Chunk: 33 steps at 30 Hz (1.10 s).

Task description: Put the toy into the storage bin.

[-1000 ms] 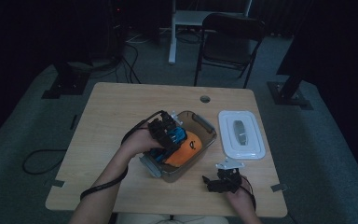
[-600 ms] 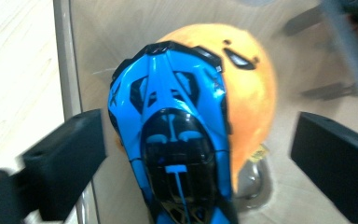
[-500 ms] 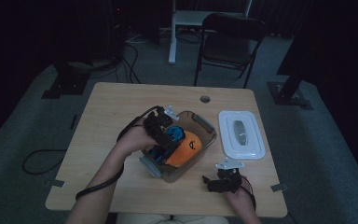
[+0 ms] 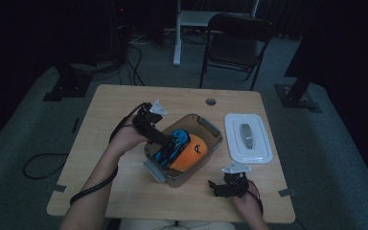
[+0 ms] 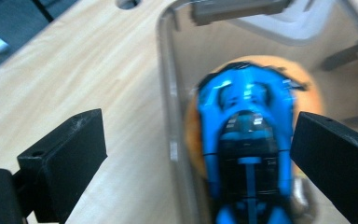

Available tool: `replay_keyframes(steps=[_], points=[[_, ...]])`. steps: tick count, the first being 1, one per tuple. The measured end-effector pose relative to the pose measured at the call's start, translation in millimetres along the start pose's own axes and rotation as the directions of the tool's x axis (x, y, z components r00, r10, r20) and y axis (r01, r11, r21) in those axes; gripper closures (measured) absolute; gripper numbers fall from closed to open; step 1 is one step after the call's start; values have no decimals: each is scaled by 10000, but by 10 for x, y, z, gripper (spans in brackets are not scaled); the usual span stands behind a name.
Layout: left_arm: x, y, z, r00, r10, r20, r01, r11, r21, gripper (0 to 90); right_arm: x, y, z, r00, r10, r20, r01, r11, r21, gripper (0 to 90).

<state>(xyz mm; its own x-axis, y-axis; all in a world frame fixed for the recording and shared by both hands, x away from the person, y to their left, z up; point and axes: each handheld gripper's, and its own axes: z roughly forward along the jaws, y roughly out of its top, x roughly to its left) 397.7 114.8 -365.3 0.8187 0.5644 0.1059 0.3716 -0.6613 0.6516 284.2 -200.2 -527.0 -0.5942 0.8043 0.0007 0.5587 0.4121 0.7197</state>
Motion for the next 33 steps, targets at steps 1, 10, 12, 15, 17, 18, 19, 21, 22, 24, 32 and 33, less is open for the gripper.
replay_keyframes(steps=[1,10,12,15,17,18,19,21,22,24,32,33], points=[[36,-33,12,10000,-74,-66,74,10000,51,45,-1,1,0,10000,-9,6,9,10000,-1,106],[384,-333,69,9915,-1250,-365,1224,9902,-666,45,-6,24,10,10000,-4,-12,4,9999,124,106],[466,-413,86,9867,-1568,-437,1520,9835,-980,45,-5,27,9,10000,8,-3,-8,9999,155,106],[526,-477,105,9833,-1752,-498,1693,9799,-1051,45,-9,42,6,10000,-68,69,66,9997,242,107],[561,-514,120,9807,-1886,-513,1825,9776,-1051,45,-9,42,6,10000,-68,69,66,9997,242,107],[624,-592,165,9769,-2063,-562,2004,9750,-957,45,-16,57,10,9999,-57,137,54,9996,265,107],[668,-661,219,9729,-2255,-519,2203,9713,-901,44,-23,62,9,9999,-72,155,68,9997,239,107],[697,-733,300,9693,-2412,-478,2368,9679,-840,44,-41,82,6,9999,19,166,-22,9999,140,107],[697,-733,300,9693,-2412,-478,2368,9679,-840,44,-41,82,6,9999,19,166,-22,9999,140,107],[722,-815,418,9663,-2529,-480,2491,9656,-745,44,-61,125,5,9993,74,378,-75,10000,8,107],[737,-992,727,9574,-2829,-577,2818,9591,-267,44,-167,253,58,9954,514,807,-500,9986,-198,107],[739,-1004,756,9585,-2780,-632,2775,9606,-162,44,-177,264,72,9949,572,833,-558,9983,-191,107]])
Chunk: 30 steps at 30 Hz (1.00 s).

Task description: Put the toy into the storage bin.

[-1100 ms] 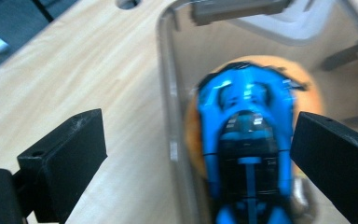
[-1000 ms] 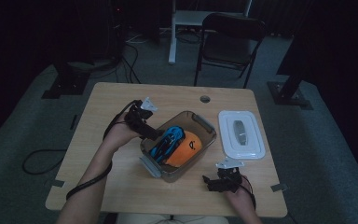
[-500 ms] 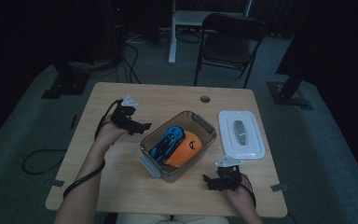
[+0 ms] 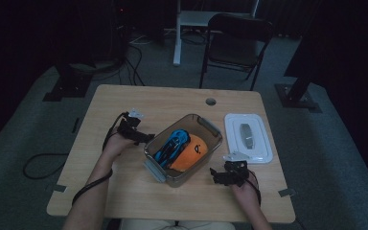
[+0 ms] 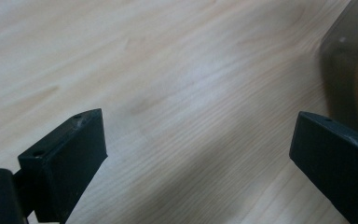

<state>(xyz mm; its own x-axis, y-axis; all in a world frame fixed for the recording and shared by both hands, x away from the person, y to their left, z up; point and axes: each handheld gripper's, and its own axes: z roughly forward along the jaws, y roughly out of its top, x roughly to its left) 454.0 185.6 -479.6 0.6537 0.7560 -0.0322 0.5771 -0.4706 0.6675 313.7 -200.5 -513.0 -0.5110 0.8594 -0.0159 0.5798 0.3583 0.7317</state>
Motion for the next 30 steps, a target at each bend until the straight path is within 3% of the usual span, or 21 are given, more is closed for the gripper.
replay_keyframes(steps=[5,8,14,17,23,30], points=[[-38,-36,117,9997,222,-51,-221,9994,279,44,-18,50,55,9998,75,172,-74,10000,-45,107],[-48,-58,160,9998,101,179,-105,9997,241,44,-31,70,74,9996,189,196,-185,9997,-163,107],[-147,-85,207,9972,520,534,-537,9981,316,39,-55,120,107,9987,330,376,-322,9992,-221,107],[-211,-85,199,9947,774,674,-792,9965,247,32,-56,140,111,9984,380,413,-368,9989,-297,107],[-248,-112,149,9958,726,566,-733,9972,109,40,-49,178,124,9979,422,483,-408,9987,-295,107],[-380,-169,78,9907,1182,675,-1194,9928,138,40,-56,194,140,9980,372,511,-351,9985,-413,113]])
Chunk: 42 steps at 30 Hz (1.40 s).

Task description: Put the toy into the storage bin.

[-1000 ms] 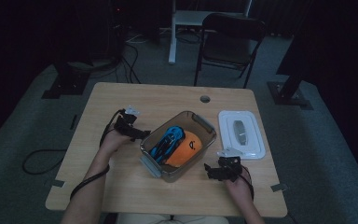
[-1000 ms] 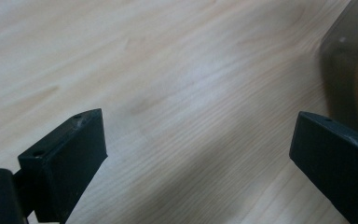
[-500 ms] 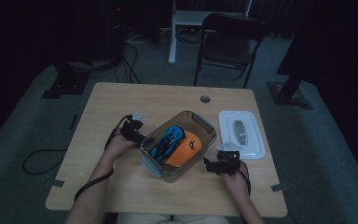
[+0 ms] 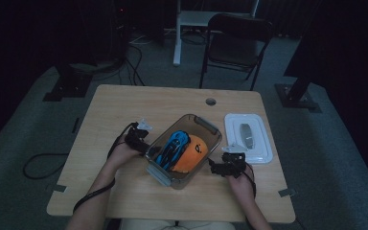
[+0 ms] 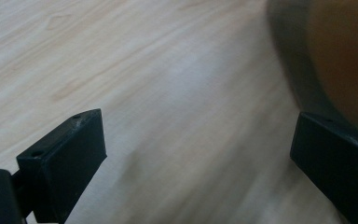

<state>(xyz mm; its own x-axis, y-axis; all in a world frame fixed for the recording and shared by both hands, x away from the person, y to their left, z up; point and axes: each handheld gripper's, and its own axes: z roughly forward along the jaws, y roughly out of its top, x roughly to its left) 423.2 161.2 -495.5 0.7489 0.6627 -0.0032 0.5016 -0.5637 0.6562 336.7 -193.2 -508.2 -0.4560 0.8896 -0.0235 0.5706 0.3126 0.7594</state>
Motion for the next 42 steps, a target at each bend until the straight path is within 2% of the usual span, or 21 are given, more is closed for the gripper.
replay_keyframes(steps=[2,4,7,12,18,24,26,32,37,42], points=[[-65,-19,-26,9998,174,13,-174,9998,-17,40,8,4,5,9999,-118,27,118,9999,-45,113],[-124,-45,-61,9998,142,106,-140,9997,-218,40,13,8,12,9999,-141,34,141,9999,-63,113],[-194,-70,-127,9996,70,288,-64,9998,-197,38,16,9,22,10000,-89,-38,88,9999,-95,113],[-290,-73,-219,9994,337,87,-335,9992,-210,38,24,18,41,9997,-80,-249,77,9999,-120,134],[-366,-108,-270,9994,227,-280,-231,9996,-135,40,31,49,59,9988,-232,-434,223,9995,-222,159],[-481,-137,-317,9971,386,-652,-389,9992,-38,39,32,64,77,9986,-403,-343,390,9985,-380,162],[-499,-141,-322,9970,390,-663,-392,9992,-17,39,26,66,84,9986,-390,-363,375,9985,-398,162],[-649,-176,-332,9970,473,-617,-479,9988,-81,39,-48,81,132,9983,-237,-530,214,9988,-444,163],[-772,-179,-306,9976,547,-426,-555,9983,-177,34,-104,136,175,9987,-352,-366,343,9991,-242,163],[-865,-175,-267,9972,640,-380,-646,9978,-144,33,-220,170,219,9960,-189,-878,183,9998,-76,177]])
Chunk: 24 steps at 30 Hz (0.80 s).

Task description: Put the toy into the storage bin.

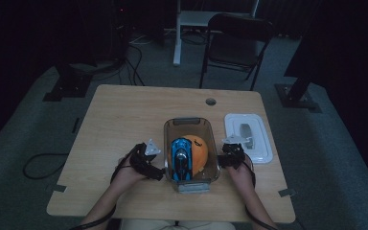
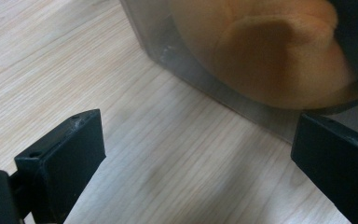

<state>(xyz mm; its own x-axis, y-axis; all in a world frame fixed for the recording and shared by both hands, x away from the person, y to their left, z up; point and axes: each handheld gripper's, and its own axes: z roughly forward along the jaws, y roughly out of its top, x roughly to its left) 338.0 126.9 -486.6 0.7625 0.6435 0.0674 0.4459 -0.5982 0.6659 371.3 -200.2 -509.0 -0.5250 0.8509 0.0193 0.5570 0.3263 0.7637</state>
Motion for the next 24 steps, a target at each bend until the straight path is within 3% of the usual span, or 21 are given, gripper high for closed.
replay_keyframes(steps=[6,10,14,17,22,24], points=[[-95,24,57,10000,62,20,-62,10000,74,33,-91,2,10,9997,183,-146,-184,9998,-105,191],[-168,36,99,9992,275,282,-282,9994,217,29,-137,8,-31,9997,220,90,-219,9996,-178,188],[-176,38,123,9989,163,438,-171,9997,177,26,-170,18,-78,9995,276,162,-272,9993,-245,165],[-179,32,128,9986,149,516,-158,9997,166,26,-178,24,-137,9987,101,496,-86,9995,-318,134],[-135,-17,112,9979,-79,649,87,9999,-120,26,-276,23,-289,9956,738,582,-697,9951,-697,129],[-110,-41,99,9982,-153,585,161,9998,-130,26,-343,16,-346,9909,1055,838,-985,9916,-835,129]])
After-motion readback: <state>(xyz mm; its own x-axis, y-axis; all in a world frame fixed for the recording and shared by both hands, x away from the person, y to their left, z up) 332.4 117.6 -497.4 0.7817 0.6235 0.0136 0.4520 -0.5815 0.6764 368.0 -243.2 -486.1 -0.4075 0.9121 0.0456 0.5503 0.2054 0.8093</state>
